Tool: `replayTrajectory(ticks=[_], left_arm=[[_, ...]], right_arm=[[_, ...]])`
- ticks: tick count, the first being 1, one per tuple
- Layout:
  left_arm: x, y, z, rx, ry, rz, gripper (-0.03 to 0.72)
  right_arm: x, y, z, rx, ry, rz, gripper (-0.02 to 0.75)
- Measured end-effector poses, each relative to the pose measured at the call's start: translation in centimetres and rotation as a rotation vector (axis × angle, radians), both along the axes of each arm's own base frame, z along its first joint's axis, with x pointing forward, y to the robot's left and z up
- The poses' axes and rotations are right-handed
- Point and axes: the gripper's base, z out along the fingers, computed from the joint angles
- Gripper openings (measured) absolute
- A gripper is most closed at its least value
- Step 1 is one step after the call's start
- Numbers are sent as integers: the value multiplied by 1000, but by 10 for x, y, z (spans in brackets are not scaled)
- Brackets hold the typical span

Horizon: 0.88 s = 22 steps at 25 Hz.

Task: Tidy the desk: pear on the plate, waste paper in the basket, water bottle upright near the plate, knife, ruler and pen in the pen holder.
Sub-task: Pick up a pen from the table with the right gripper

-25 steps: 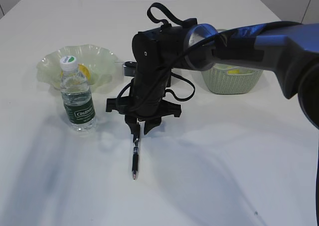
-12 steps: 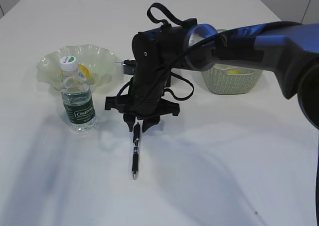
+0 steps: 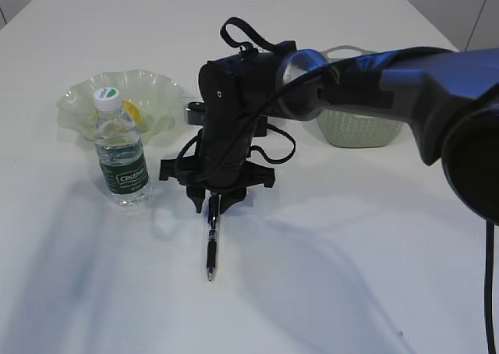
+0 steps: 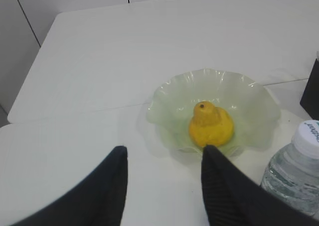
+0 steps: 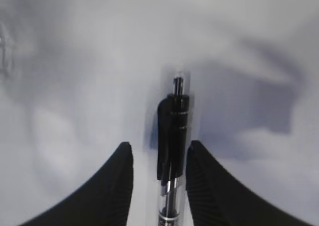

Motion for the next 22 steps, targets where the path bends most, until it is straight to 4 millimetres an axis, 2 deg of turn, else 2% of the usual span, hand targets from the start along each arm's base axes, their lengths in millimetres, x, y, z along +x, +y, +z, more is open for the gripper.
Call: replayTrajectory(ticks=[7, 22], left_arm=[[0, 0, 0, 0, 0, 0, 341], [0, 0, 0, 0, 0, 0, 341]], right_arm=[[-2, -1, -11, -33, 48, 3, 275], [-4, -2, -14, -60, 86, 8, 275]])
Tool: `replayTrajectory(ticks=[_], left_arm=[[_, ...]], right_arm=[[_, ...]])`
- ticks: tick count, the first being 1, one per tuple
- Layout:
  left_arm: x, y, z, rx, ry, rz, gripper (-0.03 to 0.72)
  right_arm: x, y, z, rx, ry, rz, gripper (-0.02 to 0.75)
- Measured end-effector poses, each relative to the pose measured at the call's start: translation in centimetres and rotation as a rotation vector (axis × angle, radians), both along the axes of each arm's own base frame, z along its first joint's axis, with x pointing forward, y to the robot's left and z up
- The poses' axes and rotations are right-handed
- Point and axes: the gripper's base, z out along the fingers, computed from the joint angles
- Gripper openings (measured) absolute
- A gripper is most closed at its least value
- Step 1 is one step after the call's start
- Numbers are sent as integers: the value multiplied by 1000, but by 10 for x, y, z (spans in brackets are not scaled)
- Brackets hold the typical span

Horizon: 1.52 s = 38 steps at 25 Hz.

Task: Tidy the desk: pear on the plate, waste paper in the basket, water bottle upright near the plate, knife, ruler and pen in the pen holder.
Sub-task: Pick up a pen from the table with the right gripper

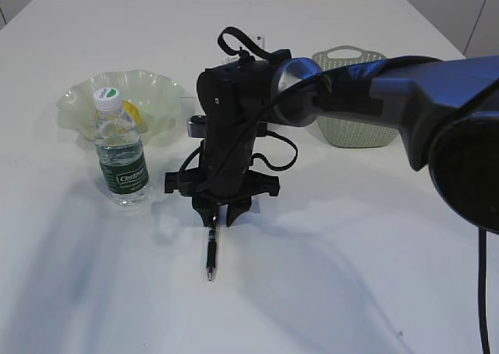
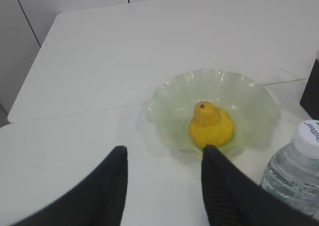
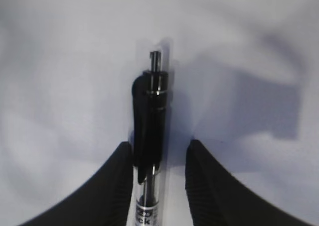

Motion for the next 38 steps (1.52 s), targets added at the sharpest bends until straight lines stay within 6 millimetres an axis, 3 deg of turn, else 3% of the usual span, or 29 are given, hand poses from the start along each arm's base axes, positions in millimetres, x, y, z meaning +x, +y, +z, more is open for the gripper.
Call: replayTrajectory(ticks=[15, 28, 38], left_arm=[[0, 0, 0, 0, 0, 0, 341], [0, 0, 0, 0, 0, 0, 341], [0, 0, 0, 0, 0, 0, 341]], right_arm=[[3, -1, 1, -26, -8, 11, 273], [2, -2, 1, -41, -7, 15, 96], [3, -2, 1, -54, -18, 22, 78]])
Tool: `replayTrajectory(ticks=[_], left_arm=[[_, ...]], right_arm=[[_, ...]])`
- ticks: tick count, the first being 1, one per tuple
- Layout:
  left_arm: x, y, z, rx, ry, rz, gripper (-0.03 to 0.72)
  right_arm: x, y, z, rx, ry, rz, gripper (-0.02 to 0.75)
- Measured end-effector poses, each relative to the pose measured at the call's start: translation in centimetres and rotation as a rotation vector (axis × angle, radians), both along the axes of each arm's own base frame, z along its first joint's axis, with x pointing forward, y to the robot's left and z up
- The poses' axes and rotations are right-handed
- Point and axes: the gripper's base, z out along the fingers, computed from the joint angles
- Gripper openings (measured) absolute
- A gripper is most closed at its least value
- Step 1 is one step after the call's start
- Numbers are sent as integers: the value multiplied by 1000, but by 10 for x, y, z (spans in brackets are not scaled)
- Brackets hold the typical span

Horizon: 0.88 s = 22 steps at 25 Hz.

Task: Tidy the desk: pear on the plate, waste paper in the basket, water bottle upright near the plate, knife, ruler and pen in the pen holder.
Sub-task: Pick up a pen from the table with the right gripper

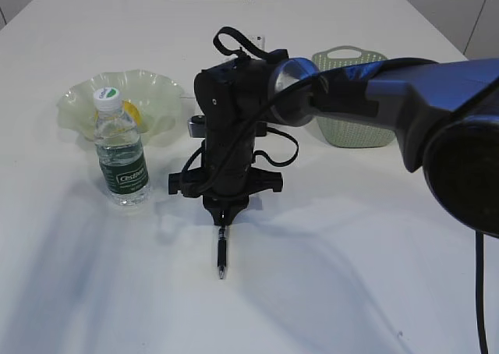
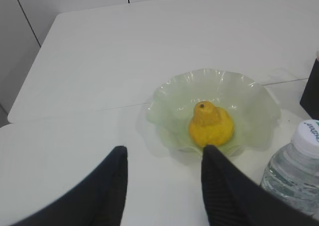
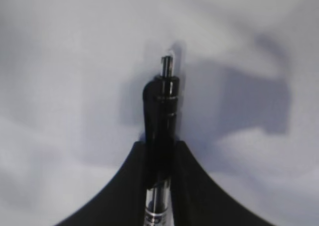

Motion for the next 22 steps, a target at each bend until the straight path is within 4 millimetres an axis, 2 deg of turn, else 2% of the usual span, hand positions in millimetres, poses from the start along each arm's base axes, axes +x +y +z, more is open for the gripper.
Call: replayTrajectory(ticks=[22], left_arm=[[0, 0, 0, 0, 0, 0, 341]], right_arm=[[5, -2, 3, -41, -27, 17, 73]])
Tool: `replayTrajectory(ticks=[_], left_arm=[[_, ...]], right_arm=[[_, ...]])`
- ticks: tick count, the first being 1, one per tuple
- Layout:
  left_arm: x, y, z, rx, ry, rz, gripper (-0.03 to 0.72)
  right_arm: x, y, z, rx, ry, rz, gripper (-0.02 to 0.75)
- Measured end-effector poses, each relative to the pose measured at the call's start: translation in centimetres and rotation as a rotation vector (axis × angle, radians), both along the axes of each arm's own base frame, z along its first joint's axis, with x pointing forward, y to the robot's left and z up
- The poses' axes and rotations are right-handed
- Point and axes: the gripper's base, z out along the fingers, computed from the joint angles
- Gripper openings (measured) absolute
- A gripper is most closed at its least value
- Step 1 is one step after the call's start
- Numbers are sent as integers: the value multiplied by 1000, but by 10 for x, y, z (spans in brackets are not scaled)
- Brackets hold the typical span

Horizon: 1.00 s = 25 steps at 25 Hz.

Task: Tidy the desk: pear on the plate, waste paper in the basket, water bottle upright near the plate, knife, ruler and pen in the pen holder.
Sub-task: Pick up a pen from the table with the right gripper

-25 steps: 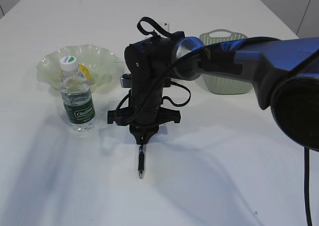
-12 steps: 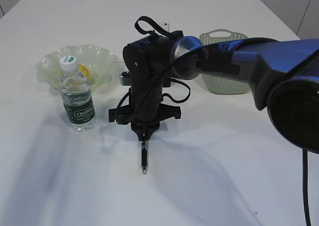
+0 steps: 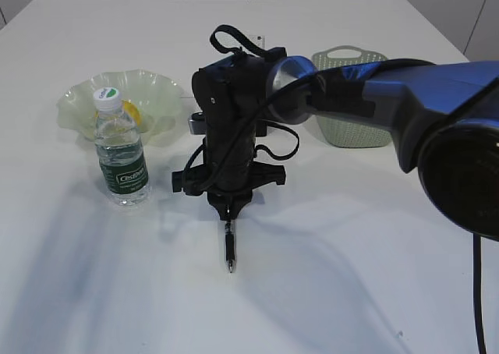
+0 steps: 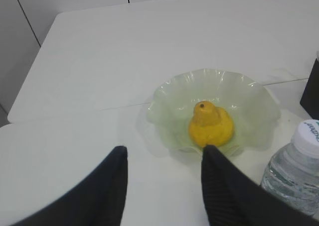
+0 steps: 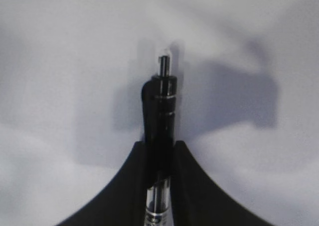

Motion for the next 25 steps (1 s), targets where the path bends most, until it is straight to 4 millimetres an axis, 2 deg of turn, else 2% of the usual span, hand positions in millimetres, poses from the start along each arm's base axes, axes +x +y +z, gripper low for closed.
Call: replayTrajectory(ticks=[19, 25], left_arm=[[0, 0, 0, 0, 0, 0, 341], [0, 0, 0, 0, 0, 0, 341]], right_arm=[[11, -2, 25, -68, -82, 48, 72], [13, -4, 28, -93, -96, 91, 72]])
